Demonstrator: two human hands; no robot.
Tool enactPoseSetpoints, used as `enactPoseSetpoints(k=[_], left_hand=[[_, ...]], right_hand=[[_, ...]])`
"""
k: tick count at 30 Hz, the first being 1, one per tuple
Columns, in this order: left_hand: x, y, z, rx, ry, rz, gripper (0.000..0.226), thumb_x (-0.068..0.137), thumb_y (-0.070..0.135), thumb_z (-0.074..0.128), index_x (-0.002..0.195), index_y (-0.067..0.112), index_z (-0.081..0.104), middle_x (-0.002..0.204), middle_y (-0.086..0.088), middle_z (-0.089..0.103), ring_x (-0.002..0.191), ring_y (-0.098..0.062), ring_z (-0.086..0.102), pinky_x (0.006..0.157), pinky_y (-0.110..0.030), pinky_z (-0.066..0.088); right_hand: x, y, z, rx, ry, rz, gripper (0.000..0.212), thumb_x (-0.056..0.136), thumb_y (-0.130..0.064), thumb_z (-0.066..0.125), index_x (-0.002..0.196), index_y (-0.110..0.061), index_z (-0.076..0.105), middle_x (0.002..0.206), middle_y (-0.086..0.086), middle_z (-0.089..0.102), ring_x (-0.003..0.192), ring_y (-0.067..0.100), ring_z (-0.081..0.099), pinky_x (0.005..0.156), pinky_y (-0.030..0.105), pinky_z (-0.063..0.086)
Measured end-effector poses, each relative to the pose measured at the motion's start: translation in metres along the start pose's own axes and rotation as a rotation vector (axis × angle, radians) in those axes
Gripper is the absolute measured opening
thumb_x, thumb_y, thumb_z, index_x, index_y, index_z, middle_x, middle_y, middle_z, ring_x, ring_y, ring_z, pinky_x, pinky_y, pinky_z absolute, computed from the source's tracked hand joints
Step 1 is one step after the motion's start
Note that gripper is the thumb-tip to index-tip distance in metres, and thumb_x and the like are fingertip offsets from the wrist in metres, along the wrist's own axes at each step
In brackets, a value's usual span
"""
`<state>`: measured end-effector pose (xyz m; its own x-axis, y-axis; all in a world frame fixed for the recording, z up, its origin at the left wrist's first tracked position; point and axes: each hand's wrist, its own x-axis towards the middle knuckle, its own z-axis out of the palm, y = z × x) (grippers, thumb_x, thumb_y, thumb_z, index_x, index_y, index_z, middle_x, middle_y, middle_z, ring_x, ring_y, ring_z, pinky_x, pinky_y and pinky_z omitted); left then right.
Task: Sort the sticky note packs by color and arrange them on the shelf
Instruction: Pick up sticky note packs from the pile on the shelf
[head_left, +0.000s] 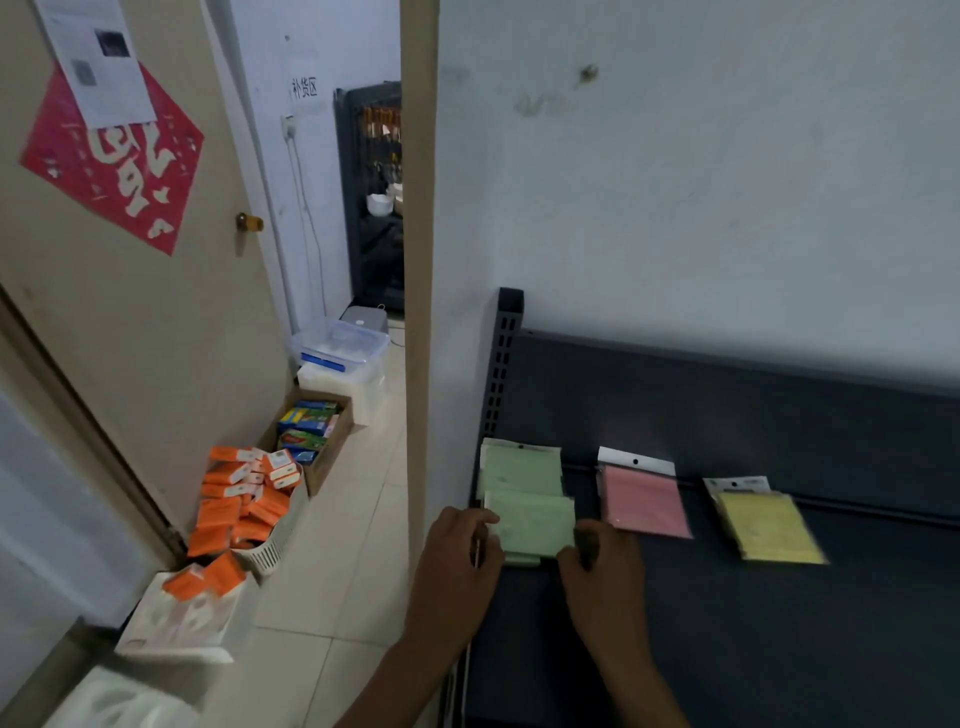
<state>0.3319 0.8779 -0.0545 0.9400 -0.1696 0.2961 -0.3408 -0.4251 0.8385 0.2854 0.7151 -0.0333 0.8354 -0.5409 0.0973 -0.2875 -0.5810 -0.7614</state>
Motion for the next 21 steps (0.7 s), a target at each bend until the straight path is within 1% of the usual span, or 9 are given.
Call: enactPoseSetpoints(k=[3,6,8,10,13,16,18,20,21], left_hand=[[-0.009,-0.005,-0.003,0.013,0.005,0.019,0.018,0.097,0.017,0.062,0.110,0.030,0.062,0.100,0.018,0.053,0.095,-0.002,0.056,0.080,-0.010,0.042],[-0.010,-0.005,-0.006,0.035,-0.008,0.087,0.017,0.096,0.016,0.063,0.107,0.028,0.067,0.099,0.019,0.055,0.098,-0.004,0.055,0.082,-0.013,0.044],[-0.007,0.000,-0.004,0.062,-0.037,0.148,0.013,0.095,0.021,0.060,0.103,0.025,0.070,0.099,0.015,0.056,0.099,-0.005,0.054,0.085,-0.011,0.042],[-0.006,0.010,0.001,0.083,-0.068,0.194,0.018,0.095,0.030,0.055,0.101,0.024,0.071,0.099,0.013,0.055,0.101,-0.002,0.050,0.087,-0.007,0.037],[-0.010,0.026,0.016,0.076,-0.120,0.232,0.025,0.095,0.035,0.050,0.100,0.022,0.070,0.100,0.012,0.056,0.100,0.001,0.047,0.090,-0.007,0.035],[-0.020,0.037,0.033,0.080,-0.187,0.269,0.024,0.096,0.033,0.050,0.103,0.022,0.070,0.100,0.011,0.056,0.098,-0.003,0.049,0.090,-0.014,0.039],[-0.025,0.043,0.042,0.097,-0.220,0.282,0.023,0.096,0.032,0.050,0.104,0.023,0.069,0.101,0.010,0.056,0.098,-0.005,0.050,0.089,-0.018,0.041],[-0.028,0.052,0.051,0.099,-0.244,0.279,0.022,0.095,0.032,0.050,0.103,0.024,0.069,0.101,0.011,0.055,0.099,-0.006,0.049,0.088,-0.019,0.040],[-0.029,0.058,0.057,0.103,-0.256,0.280,0.022,0.095,0.032,0.050,0.103,0.024,0.068,0.101,0.011,0.054,0.099,-0.006,0.048,0.088,-0.019,0.039]], right_hand=[[-0.008,0.001,0.002,-0.001,0.023,0.008,0.027,0.088,-0.014,0.068,0.112,-0.025,0.061,0.112,0.001,0.052,0.106,0.018,0.048,0.092,0.036,0.046],[-0.017,0.001,0.003,0.047,0.085,0.003,0.027,0.089,-0.010,0.067,0.111,-0.025,0.063,0.112,0.001,0.053,0.107,0.017,0.050,0.091,0.032,0.045],[-0.024,-0.001,0.002,0.072,0.107,-0.002,0.027,0.089,-0.007,0.067,0.111,-0.023,0.064,0.112,0.001,0.054,0.104,0.013,0.049,0.090,0.028,0.042],[-0.029,-0.003,0.000,0.082,0.119,-0.003,0.028,0.090,-0.007,0.066,0.112,-0.024,0.063,0.113,-0.001,0.051,0.105,0.011,0.047,0.092,0.025,0.039],[-0.033,-0.001,-0.009,0.119,0.143,0.019,0.026,0.092,-0.009,0.065,0.115,-0.023,0.062,0.115,-0.003,0.050,0.105,0.015,0.051,0.094,0.029,0.042],[-0.031,0.008,-0.023,0.145,0.197,0.038,0.025,0.091,-0.010,0.065,0.112,-0.023,0.064,0.113,-0.003,0.053,0.098,0.016,0.057,0.091,0.034,0.048],[-0.031,0.014,-0.033,0.161,0.217,0.049,0.024,0.091,-0.009,0.066,0.110,-0.023,0.064,0.110,-0.002,0.054,0.092,0.015,0.058,0.086,0.033,0.048],[-0.031,0.021,-0.047,0.171,0.218,0.068,0.023,0.092,-0.010,0.065,0.110,-0.025,0.063,0.110,-0.003,0.053,0.091,0.013,0.057,0.083,0.029,0.045],[-0.030,0.026,-0.056,0.176,0.223,0.077,0.022,0.093,-0.011,0.064,0.110,-0.026,0.063,0.111,-0.004,0.053,0.092,0.012,0.057,0.083,0.030,0.046]])
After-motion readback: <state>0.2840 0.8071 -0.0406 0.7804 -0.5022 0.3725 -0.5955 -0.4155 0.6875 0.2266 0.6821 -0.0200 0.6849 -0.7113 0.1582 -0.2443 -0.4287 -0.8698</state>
